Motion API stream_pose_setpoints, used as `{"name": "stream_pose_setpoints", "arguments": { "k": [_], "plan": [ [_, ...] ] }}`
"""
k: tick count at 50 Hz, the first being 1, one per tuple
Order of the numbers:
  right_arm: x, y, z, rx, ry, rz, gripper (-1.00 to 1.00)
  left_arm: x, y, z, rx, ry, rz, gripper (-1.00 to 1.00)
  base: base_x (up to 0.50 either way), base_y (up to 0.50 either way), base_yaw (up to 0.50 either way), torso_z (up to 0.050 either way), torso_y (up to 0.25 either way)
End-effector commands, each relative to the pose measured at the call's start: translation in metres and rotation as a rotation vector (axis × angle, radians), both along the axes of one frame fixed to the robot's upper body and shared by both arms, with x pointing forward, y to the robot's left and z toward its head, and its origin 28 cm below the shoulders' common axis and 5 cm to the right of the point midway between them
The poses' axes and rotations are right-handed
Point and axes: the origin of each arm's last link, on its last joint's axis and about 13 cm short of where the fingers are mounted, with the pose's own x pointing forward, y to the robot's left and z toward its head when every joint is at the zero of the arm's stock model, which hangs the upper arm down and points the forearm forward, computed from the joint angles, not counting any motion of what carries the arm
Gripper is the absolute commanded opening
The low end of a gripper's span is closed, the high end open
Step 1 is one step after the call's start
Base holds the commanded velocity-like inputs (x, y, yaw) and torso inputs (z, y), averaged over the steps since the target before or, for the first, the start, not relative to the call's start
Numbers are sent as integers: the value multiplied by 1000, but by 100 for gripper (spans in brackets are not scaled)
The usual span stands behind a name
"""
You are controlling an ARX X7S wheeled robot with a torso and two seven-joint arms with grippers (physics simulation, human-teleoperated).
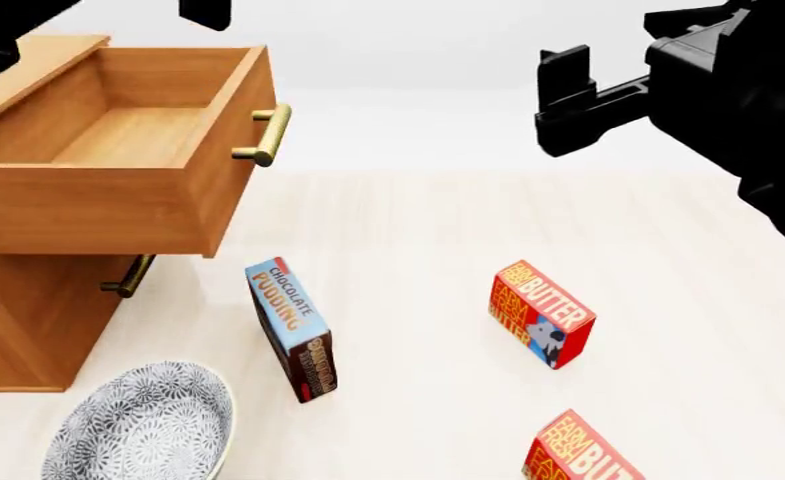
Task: Put the butter at the front in the top drawer of the cabinet and close it.
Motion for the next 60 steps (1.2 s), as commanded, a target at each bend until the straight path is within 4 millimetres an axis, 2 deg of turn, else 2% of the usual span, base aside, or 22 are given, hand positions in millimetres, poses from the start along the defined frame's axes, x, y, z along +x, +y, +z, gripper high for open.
{"name": "stream_pose_setpoints", "arguments": {
  "k": [1, 11, 19, 26, 34, 43, 60],
  "plan": [
    [-4, -5, -1, 21, -16, -15, 100, -38, 8, -46, -56, -316, 97, 100, 0, 0, 0, 0, 0],
    [-10, -6, -2, 27, -28, -30, 100, -62, 27, -114, -118, -427, 291, 100, 0, 0, 0, 0, 0],
    [-11, -5, -5, 33, -35, -28, 100, -81, 30, -156, -147, -504, 307, 100, 0, 0, 0, 0, 0],
    [-9, -5, -7, 34, -36, -26, 100, -85, 32, -187, -161, -585, 344, 100, 0, 0, 0, 0, 0],
    [-10, -6, -11, 39, -32, -21, 100, -80, 28, -218, -166, -518, 282, 100, 0, 0, 0, 0, 0],
    [-16, -10, -15, 43, -25, -16, 100, -85, 24, -229, -169, -503, 198, 100, 0, 0, 0, 0, 0],
    [-27, -15, -18, -49, -4, 35, 100, -94, 26, -229, -129, -460, 126, 100, 0, 0, 0, 0, 0]
  ]
}}
